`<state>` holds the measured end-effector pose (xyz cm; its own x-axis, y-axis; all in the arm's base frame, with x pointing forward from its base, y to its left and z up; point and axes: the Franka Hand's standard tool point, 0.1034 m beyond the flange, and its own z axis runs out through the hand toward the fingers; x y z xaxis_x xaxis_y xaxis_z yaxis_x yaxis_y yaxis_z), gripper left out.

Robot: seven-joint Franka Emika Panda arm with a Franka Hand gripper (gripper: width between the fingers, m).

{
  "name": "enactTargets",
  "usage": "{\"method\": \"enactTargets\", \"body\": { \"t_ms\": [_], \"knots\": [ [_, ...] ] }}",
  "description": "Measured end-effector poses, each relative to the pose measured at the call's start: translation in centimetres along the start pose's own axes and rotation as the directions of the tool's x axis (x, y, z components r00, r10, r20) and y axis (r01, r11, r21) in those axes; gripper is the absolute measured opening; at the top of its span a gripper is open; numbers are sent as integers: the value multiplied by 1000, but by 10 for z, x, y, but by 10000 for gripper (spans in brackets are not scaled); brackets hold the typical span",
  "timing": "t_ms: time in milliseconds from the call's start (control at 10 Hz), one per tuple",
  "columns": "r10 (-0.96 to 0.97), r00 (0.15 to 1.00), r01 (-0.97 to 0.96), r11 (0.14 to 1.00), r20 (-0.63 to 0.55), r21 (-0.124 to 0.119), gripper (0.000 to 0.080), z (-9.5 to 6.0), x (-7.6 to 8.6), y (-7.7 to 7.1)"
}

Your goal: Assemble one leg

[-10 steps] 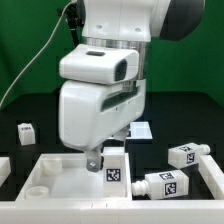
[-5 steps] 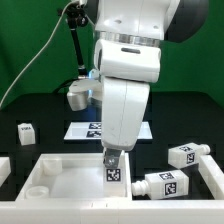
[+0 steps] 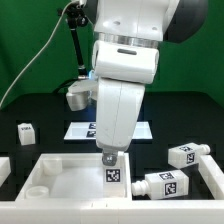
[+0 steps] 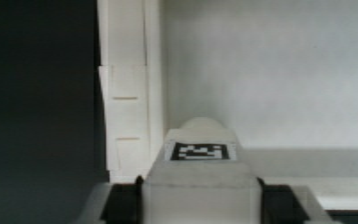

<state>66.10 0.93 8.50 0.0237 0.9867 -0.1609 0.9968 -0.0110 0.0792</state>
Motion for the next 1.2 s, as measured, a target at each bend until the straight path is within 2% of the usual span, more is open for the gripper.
{"method": "enactTargets", "body": {
  "t_ms": [100,300,700,800,900,1000,1200],
  "knots": [
    [200,980,-200,980,-4,21,282,0,-1,-3],
    [453,891,-454,889,27,57,282,1,-5,-9],
    [635,771,-637,768,54,64,282,1,-3,-13],
    [636,769,-639,767,56,64,372,2,-3,-14],
    [636,770,-638,767,56,63,564,1,-3,-13],
    [632,773,-634,771,51,57,622,-4,0,-12],
    [633,773,-634,771,41,53,646,-21,1,-13]
  ]
}}
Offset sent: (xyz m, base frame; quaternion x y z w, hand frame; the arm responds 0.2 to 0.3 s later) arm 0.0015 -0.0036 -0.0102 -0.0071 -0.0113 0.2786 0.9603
